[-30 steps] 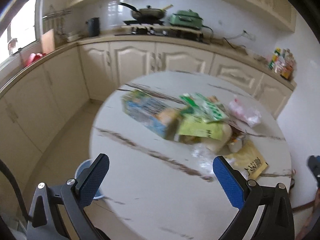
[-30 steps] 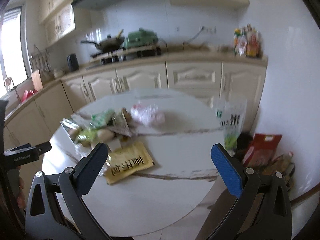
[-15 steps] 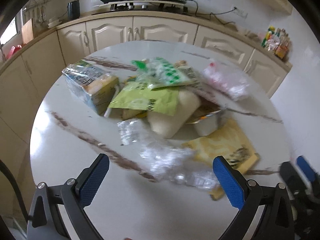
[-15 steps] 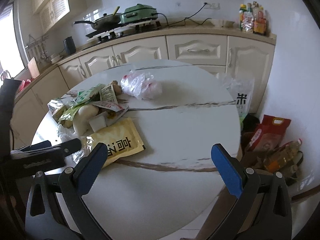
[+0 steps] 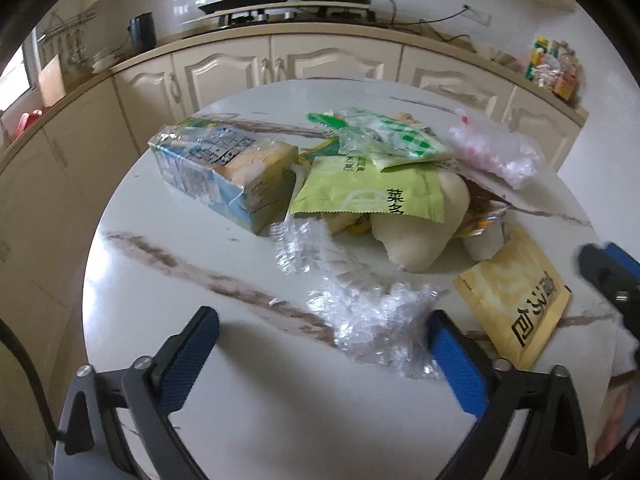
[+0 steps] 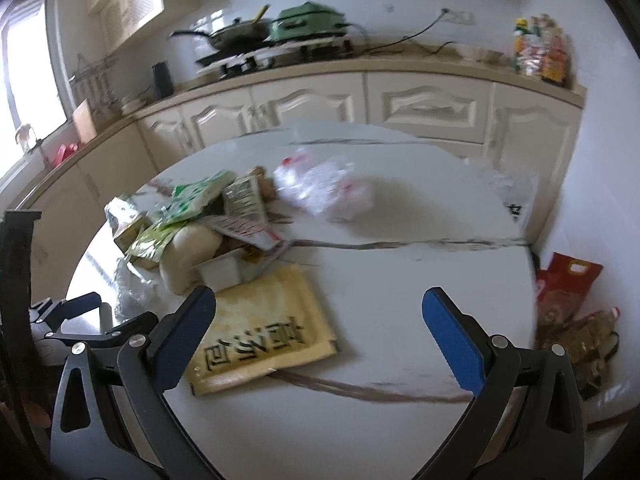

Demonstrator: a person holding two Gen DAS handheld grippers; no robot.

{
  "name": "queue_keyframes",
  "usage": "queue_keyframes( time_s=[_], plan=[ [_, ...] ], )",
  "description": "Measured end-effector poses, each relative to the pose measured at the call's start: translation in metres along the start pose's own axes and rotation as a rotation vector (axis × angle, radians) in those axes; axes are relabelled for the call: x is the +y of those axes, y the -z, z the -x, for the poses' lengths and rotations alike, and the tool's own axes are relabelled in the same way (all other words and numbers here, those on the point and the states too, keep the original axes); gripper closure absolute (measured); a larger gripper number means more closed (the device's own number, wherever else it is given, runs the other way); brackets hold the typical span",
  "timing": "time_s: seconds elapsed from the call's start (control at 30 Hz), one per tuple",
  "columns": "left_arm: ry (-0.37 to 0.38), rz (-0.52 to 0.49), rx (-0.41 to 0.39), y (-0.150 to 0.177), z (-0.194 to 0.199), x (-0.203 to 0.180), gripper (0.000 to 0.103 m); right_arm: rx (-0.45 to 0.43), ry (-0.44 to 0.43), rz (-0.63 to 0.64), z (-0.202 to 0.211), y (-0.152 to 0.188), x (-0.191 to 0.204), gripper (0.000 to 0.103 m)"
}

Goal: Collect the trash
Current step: 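Move the left tool to the clear plastic wrap and close on it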

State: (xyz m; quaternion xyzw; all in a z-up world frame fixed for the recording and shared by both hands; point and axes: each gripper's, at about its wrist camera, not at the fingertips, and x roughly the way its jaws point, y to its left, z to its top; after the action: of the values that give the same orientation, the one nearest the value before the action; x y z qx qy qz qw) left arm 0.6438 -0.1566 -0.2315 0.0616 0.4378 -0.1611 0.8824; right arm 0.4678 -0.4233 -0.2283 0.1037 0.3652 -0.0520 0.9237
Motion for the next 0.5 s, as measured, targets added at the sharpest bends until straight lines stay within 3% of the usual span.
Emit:
queue_keyframes(
  time_s=[0.03, 0.1, 0.3, 0.33, 0.37, 0.5],
  plan=[
    [0.017, -0.013, -0.021, 0.001, 0.0, 0.001, 0.045, 0.008, -0.011, 0.011, -0.004, -0.001, 0.005, 0.0],
    [0.088, -0.014, -0.027, 0.002, -0.003, 0.008, 0.073, 0.025, -0.043, 0.041, -0.015, -0.003, 0.017, 0.0],
    [0.144, 0.002, -0.035, 0.005, -0.016, 0.035, 0.077, 0.07, -0.123, 0.122, -0.043, -0.012, 0.044, 0.002],
    [0.149, 0.001, -0.042, 0.003, -0.021, 0.038, 0.077, 0.094, -0.143, 0.128, -0.048, -0.013, 0.046, 0.01],
    [0.152, 0.003, -0.047, 0.008, -0.012, 0.047, 0.077, 0.104, -0.156, 0.131, -0.05, -0.013, 0.047, 0.024],
    [0.146, -0.001, -0.071, 0.023, 0.029, 0.053, 0.077, 0.149, -0.103, 0.205, -0.059, -0.014, 0.053, 0.036]
  ],
)
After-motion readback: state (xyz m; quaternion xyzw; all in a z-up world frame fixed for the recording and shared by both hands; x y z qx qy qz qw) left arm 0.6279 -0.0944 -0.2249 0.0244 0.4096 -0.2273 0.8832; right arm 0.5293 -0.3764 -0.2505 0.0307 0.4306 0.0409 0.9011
